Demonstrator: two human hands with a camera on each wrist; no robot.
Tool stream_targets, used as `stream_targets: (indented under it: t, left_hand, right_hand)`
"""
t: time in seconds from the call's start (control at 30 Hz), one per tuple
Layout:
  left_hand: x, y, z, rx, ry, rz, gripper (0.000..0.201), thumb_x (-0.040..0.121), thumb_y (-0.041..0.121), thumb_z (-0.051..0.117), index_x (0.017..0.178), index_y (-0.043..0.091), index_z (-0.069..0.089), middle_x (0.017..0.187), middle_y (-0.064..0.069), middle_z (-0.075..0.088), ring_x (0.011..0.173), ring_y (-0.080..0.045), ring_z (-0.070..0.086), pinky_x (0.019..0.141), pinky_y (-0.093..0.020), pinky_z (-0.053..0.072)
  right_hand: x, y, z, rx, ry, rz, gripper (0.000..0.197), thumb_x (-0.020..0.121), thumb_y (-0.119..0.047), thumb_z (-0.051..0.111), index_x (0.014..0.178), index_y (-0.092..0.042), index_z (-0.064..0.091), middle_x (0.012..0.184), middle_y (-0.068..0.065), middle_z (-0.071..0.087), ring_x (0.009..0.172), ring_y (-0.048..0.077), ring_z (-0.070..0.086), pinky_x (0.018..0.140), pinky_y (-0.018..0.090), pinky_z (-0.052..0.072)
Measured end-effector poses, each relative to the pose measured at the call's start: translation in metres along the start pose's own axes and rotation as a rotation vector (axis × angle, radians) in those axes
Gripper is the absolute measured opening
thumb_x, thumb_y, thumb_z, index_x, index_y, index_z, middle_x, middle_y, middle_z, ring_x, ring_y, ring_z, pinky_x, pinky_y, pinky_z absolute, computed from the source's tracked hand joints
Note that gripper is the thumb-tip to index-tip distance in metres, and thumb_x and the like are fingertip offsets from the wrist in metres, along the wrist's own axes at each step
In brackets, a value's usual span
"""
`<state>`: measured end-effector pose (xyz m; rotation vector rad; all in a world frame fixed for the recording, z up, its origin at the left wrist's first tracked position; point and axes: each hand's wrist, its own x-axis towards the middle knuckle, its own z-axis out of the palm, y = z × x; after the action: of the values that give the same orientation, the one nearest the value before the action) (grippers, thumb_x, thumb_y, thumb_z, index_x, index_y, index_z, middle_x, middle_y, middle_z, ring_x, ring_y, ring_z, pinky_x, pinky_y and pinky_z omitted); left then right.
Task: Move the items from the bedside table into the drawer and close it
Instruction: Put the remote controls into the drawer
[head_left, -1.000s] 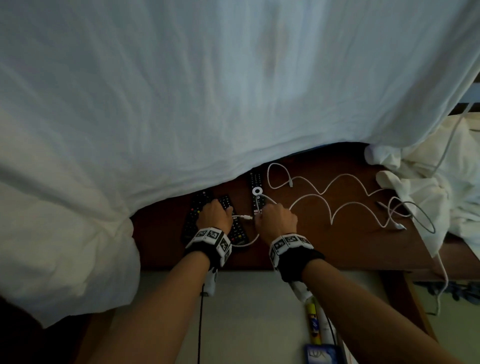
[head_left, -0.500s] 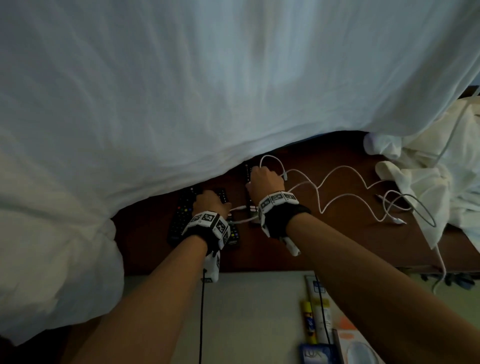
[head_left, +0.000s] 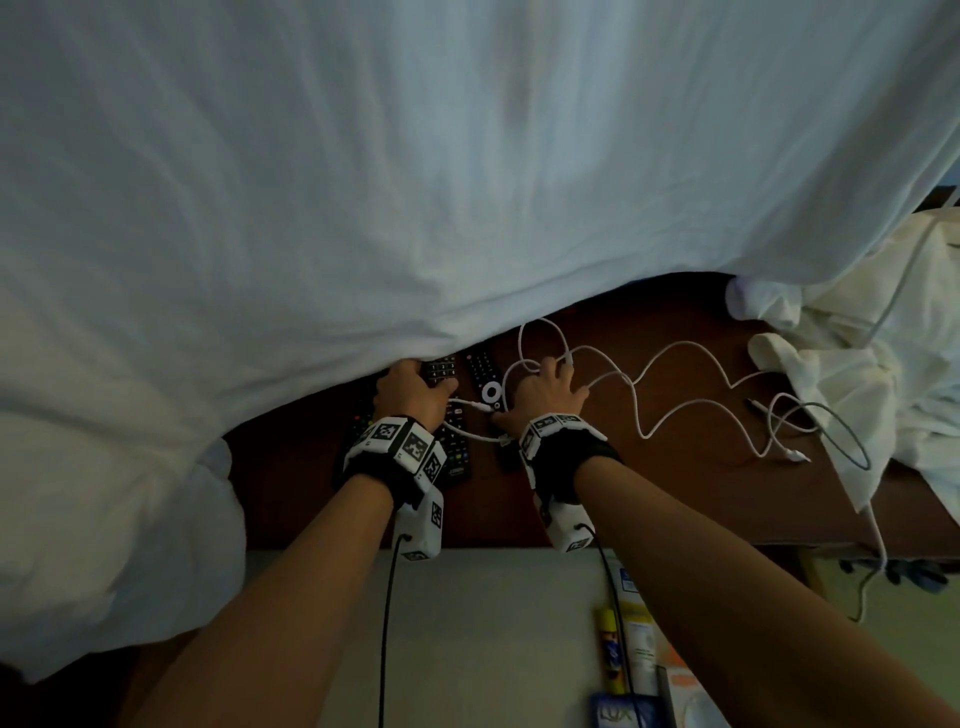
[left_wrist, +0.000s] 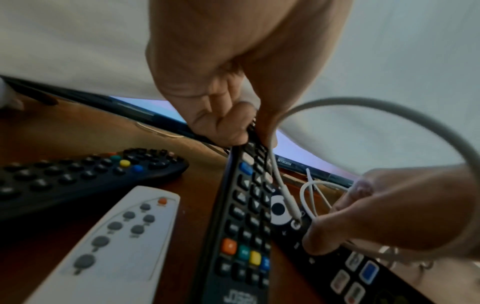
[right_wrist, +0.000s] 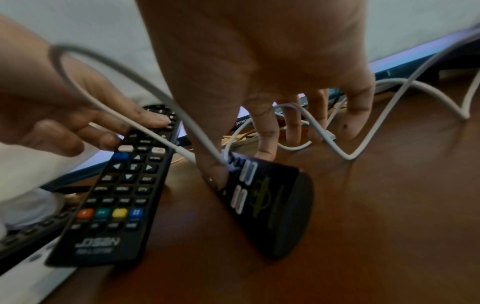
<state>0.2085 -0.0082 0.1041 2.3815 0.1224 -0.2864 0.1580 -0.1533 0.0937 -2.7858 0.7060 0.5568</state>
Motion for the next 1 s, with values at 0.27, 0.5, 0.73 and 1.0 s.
stream_targets:
  t: [0.27,0.5,0.73,1.0]
  left_hand:
    - [-0.011,0.002,-0.014,-0.137,0.005,0.075,0.047,0.078,0.033,0.077,0.116,0.009,0.063,0.120,-0.011,0.067,0.111,-0.031,0.063,0.097,-0.043,0.050]
    - [-0.033,0.001,-0.011,-0.176,-0.025,0.078,0.045,0.085,0.029,0.071,0.121,0.006,0.058,0.125,-0.016,0.063,0.118,-0.035,0.057,0.100,-0.039,0.045]
    - [-0.046,0.001,-0.009,-0.196,-0.010,0.097,0.041,0.087,0.027,0.069,0.119,0.003,0.058,0.125,-0.018,0.063,0.119,-0.035,0.056,0.100,-0.038,0.043]
    - [-0.061,0.009,-0.013,-0.162,-0.057,0.081,0.038,0.098,0.027,0.053,0.129,0.005,0.052,0.139,-0.019,0.052,0.129,-0.035,0.048,0.103,-0.036,0.038]
  right_hand:
    - [-0.009,0.011,-0.008,0.364,-0.011,-0.059,0.033,0.079,-0.032,0.072,0.100,-0.009,0.061,0.119,0.014,0.059,0.102,0.033,0.061,0.085,0.041,0.054]
    - [-0.019,0.031,-0.008,0.342,0.033,-0.152,0.025,0.084,-0.014,0.067,0.108,-0.006,0.064,0.117,0.015,0.062,0.109,0.031,0.059,0.088,0.036,0.048]
    - [-0.025,0.050,-0.008,0.345,0.140,-0.153,0.021,0.087,-0.015,0.056,0.099,-0.011,0.072,0.107,0.014,0.069,0.099,0.034,0.064,0.082,0.038,0.052]
    - [-0.025,0.054,-0.073,0.686,0.437,-0.159,0.013,0.075,-0.011,0.055,0.081,-0.014,0.067,0.081,0.004,0.067,0.075,0.021,0.061,0.074,0.031,0.052]
